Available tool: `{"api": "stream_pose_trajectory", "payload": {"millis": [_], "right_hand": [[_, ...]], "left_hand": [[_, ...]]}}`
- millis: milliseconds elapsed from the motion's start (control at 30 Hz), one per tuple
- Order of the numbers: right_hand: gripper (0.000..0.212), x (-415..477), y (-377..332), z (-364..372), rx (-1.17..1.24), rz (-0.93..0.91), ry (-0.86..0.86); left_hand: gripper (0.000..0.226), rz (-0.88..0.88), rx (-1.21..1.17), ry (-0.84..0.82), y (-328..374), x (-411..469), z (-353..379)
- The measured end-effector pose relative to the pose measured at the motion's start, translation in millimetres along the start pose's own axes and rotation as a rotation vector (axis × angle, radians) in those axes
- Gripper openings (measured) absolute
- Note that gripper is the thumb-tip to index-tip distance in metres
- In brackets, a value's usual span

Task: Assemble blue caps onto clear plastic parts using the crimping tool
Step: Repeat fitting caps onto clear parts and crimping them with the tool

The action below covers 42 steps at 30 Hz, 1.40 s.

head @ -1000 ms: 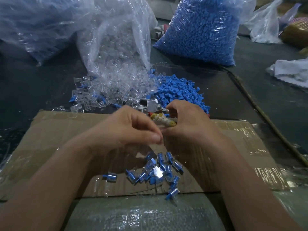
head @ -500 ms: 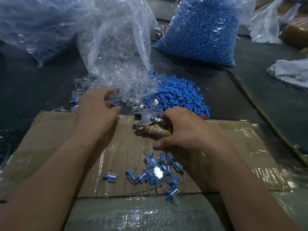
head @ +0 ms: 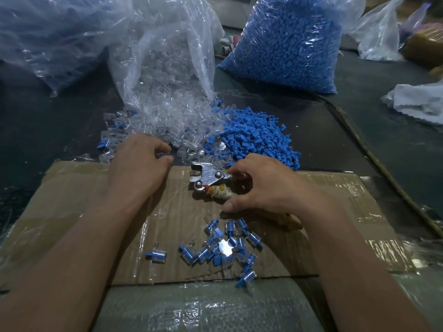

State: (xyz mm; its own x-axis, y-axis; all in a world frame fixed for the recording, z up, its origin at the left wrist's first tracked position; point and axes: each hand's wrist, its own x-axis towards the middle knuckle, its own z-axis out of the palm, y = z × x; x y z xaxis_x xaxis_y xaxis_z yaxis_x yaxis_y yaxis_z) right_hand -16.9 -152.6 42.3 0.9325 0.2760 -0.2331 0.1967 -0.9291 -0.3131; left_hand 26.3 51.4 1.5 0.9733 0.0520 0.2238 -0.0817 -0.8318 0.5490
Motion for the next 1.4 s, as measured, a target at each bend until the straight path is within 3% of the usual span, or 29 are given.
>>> {"api": "stream_pose_trajectory", "payload": {"millis": [200,333,533,667,967,1400], "right_hand": [[0.071,0,2,-1,0.0,0.003,-0.003],[0.069,0,3,-3,0.003,0.0,-0.019],[0.014,1,15,-9,0.202,0.088,0.301],[0.008,7,26,-8,0.229,0.164,0.454],[0.022,25,19,10,0.075,0.133,0.34],[0.013,28,21,10,0.227,0.153,0.287]], "left_hand": [[0.015,-0.013,-0.054,0.108,4,-3,-3],[0.02,-0.056,-0.234,0.124,6,-5,-4],[0.024,-0.127,-0.634,0.062,16,-11,-8],[0.022,-0.119,-0.852,-0.015,28,-20,-18],[0.011,-0.099,-0.871,-0.116,38,-24,-19],[0.008,-0.16,-0.928,-0.177,39,-25,-18]]}}
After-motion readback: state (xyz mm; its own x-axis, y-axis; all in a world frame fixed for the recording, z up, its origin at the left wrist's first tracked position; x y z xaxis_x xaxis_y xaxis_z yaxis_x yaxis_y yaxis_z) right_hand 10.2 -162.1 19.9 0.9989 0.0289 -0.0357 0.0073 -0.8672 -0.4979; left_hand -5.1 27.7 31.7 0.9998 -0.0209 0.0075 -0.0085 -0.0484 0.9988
